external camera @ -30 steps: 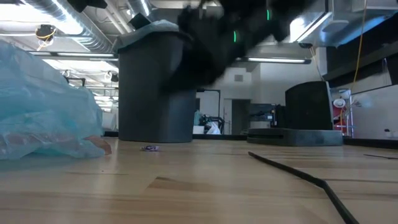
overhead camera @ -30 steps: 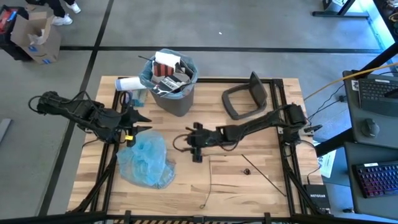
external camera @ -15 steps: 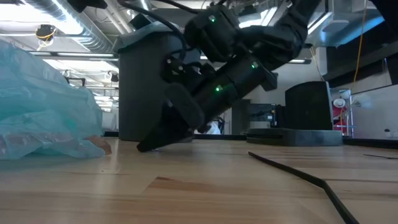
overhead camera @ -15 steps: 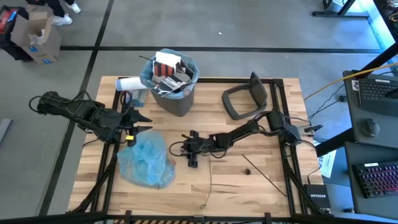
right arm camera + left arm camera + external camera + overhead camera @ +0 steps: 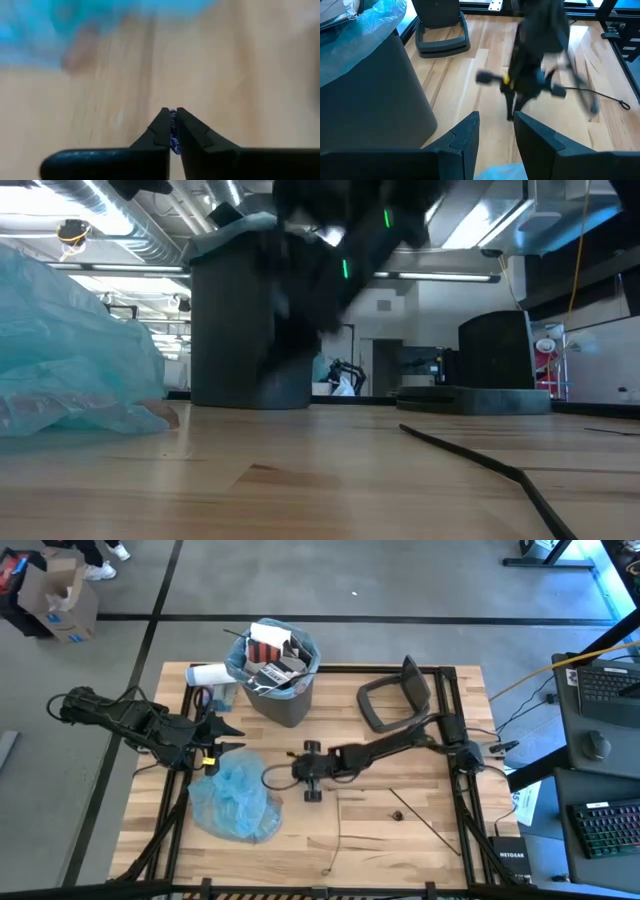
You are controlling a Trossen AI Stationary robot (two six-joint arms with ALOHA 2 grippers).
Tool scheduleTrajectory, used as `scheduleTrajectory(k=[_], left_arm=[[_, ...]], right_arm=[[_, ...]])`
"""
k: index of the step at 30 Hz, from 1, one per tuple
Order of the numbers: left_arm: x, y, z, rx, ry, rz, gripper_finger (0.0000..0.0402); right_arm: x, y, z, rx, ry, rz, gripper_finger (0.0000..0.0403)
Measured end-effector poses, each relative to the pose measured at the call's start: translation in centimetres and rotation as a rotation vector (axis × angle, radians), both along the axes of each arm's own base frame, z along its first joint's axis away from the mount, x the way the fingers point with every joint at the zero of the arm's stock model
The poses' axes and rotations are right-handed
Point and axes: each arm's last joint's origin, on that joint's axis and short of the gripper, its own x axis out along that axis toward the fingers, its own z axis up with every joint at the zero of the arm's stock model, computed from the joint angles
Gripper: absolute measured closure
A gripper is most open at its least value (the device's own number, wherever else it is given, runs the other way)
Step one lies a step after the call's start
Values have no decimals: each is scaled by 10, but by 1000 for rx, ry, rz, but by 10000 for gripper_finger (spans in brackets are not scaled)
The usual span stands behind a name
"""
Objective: Pick and place trash into bin
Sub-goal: Put the violet candy wrapper into the trash bin
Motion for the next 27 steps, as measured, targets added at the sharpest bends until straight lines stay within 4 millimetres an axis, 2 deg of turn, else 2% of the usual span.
scheduleTrajectory(k=[6,12,14,17,21,24,27], left_arm=[[0,0,0,0,0,0,285],[0,0,0,3,0,-2,285],[0,0,0,5,0,-3,285],[0,0,0,5,-1,-3,285],[0,0,0,-10,-4,6,285],[0,0,0,-11,-4,7,285],[0,0,0,-12,-5,7,285]], right_arm=[[1,-26,103,-51,-83,-2,400],[-2,-54,214,-87,-362,-24,401],[-4,-67,239,-107,-437,-48,399],[-5,-94,259,-132,-516,-113,398],[-8,-129,276,-165,-651,-203,398],[-10,-153,278,-177,-685,-252,394],[-15,-170,272,-73,-645,-282,364]])
